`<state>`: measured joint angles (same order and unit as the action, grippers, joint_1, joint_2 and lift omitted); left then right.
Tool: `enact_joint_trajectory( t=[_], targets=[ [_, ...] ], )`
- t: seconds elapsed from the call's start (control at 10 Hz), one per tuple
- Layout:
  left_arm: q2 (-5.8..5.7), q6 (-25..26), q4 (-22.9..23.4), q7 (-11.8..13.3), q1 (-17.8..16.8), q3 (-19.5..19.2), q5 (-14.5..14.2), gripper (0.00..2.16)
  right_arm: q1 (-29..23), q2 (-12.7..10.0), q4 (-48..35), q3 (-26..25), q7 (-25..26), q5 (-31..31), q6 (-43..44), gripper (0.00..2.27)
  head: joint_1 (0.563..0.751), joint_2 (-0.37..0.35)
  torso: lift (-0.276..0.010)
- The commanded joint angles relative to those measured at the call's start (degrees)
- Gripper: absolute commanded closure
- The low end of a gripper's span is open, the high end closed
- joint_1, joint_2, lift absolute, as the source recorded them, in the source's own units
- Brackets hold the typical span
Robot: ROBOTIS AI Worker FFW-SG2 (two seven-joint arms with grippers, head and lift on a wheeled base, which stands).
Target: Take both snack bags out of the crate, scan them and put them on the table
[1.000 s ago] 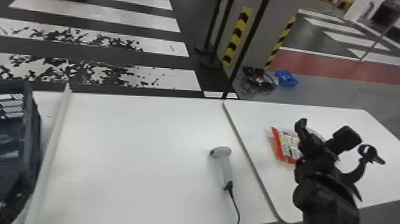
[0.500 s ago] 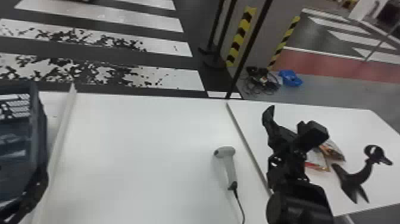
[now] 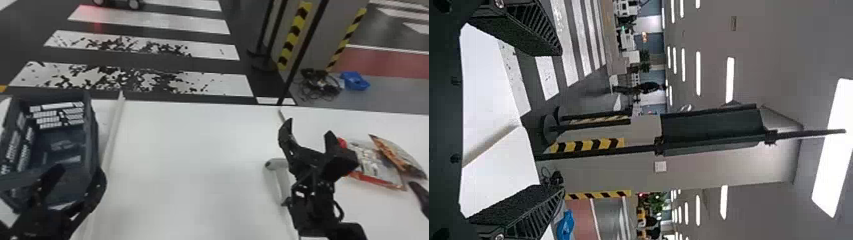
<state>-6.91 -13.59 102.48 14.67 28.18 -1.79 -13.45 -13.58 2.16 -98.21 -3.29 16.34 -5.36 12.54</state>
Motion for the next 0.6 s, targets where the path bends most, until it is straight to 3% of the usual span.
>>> enact_joint_trajectory(
  t=[0.0, 0.5],
  targets=[
    [0.05, 0.01, -0.35, -0.17, -0.15, 0.03, 0.01, 0.25, -3.39, 0.04, -1.19, 3.73, 0.71, 2.82, 3.85, 0.04, 0.695, -0.135, -0.092],
    [0.23, 0.01, -1.14, -1.31, -0.41, 0.73, 0.18, 0.25, -11.74, 1.18, -1.02, 12.61, 1.86, 5.10, 8.77, 0.04, 0.695, -0.013, -0.092]
  ],
)
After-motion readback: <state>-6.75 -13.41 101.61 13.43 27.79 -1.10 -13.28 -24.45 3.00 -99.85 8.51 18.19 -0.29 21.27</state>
